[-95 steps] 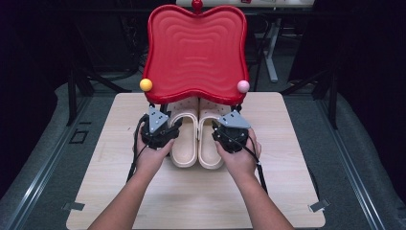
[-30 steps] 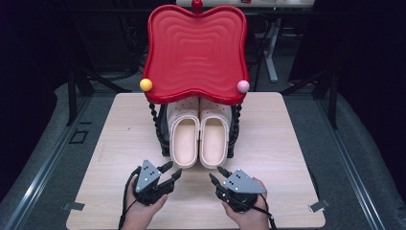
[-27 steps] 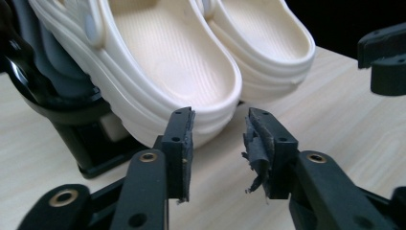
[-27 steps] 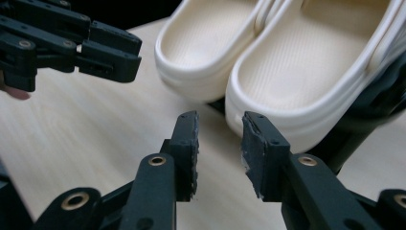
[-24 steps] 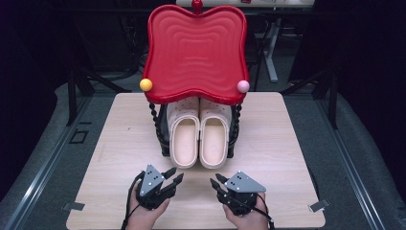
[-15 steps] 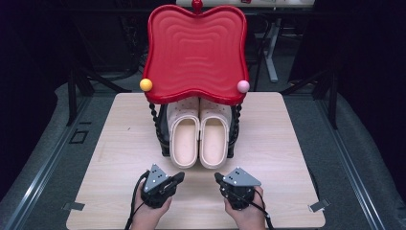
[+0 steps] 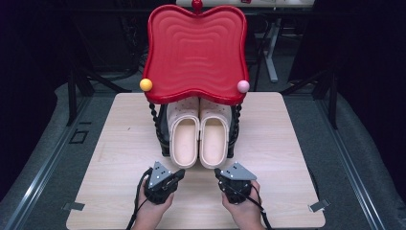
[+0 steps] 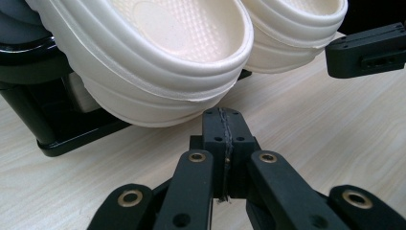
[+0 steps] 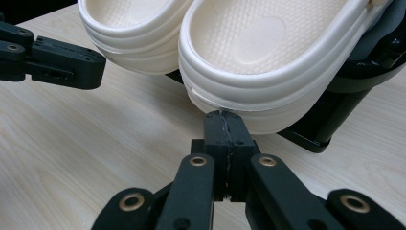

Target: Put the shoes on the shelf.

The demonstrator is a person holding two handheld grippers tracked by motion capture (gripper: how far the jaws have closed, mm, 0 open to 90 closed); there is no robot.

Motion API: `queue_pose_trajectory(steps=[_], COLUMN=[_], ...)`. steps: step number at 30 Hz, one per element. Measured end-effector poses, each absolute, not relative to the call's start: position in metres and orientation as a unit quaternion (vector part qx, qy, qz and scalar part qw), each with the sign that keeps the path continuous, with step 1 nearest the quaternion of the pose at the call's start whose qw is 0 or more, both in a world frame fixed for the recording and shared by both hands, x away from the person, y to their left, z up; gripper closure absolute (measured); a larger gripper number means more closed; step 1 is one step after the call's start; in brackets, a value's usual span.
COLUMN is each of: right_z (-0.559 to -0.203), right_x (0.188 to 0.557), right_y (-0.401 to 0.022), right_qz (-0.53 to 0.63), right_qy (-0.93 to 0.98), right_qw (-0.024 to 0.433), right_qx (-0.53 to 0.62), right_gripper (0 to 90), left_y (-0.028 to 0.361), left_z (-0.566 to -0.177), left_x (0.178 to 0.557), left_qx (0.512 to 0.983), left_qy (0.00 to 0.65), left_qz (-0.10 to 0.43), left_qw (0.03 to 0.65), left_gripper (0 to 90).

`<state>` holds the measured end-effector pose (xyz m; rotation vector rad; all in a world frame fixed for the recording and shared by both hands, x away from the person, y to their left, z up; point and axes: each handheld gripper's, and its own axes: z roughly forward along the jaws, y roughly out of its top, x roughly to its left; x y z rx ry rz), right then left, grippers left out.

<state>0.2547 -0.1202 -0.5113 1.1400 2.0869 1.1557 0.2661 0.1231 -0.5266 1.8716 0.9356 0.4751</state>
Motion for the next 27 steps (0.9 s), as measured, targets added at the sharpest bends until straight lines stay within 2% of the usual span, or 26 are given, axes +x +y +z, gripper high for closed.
queue_pose_trajectory(steps=[12,27], right_z=[-0.508,-0.494], right_x=[0.255,0.275], right_y=[-0.128,-0.129], right_qz=[0.417,0.412], right_qy=[0.757,0.749], right_qw=[0.257,0.281], right_qx=[0.433,0.436], right_gripper=[90.0,90.0], left_y=[0.126,0.135], left_z=[-0.515,-0.505], left_x=[0.266,0.289], left_qx=[0.76,0.746], left_qy=[0.381,0.4], left_qz=[0.207,0.227], left_qw=[0.484,0.482], left_gripper=[90.0,90.0])
